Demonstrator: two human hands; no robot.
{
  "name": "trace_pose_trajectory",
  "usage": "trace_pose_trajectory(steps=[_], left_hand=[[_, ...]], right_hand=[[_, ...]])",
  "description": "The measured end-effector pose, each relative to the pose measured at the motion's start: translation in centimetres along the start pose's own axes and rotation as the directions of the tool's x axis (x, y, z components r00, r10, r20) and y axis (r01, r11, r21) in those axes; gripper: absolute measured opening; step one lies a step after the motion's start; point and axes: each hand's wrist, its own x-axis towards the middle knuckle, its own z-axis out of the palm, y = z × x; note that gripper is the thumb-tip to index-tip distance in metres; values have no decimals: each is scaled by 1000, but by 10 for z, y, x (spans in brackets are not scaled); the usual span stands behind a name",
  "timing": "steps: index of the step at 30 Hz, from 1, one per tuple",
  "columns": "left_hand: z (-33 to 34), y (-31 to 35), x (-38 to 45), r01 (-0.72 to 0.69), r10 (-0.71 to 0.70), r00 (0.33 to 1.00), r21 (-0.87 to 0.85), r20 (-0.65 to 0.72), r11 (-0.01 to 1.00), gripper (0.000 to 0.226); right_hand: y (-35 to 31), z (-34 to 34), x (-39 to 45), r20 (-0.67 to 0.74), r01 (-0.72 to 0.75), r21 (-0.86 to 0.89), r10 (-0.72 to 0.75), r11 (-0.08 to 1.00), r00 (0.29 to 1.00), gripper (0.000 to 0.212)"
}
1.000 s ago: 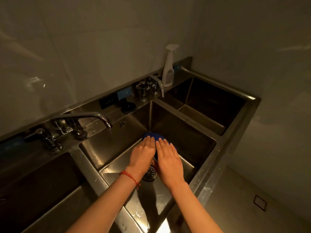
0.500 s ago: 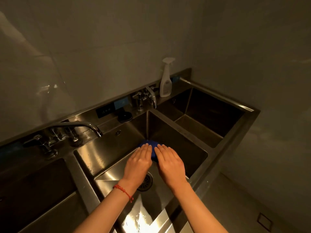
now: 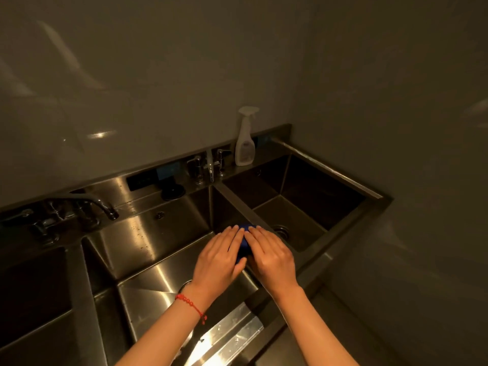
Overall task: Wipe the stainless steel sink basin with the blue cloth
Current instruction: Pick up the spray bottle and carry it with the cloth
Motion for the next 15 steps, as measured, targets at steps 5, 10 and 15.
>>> trace_pose_trajectory(steps=[5,10,15], left_hand=[[8,28,23,62,-62,998,-45,-6,997,78],[18,39,43,68,-73,996,-82,-48,994,78],[36,38,65,36,-45,995,-99,-88,994,71]], right_hand=[[28,-10,0,-27,4,44,-3,999,1000,38],[50,-13,0,-26,-6,64,7,998,1000,35],[74,-7,7,-30,0,73,2,997,1000,34]])
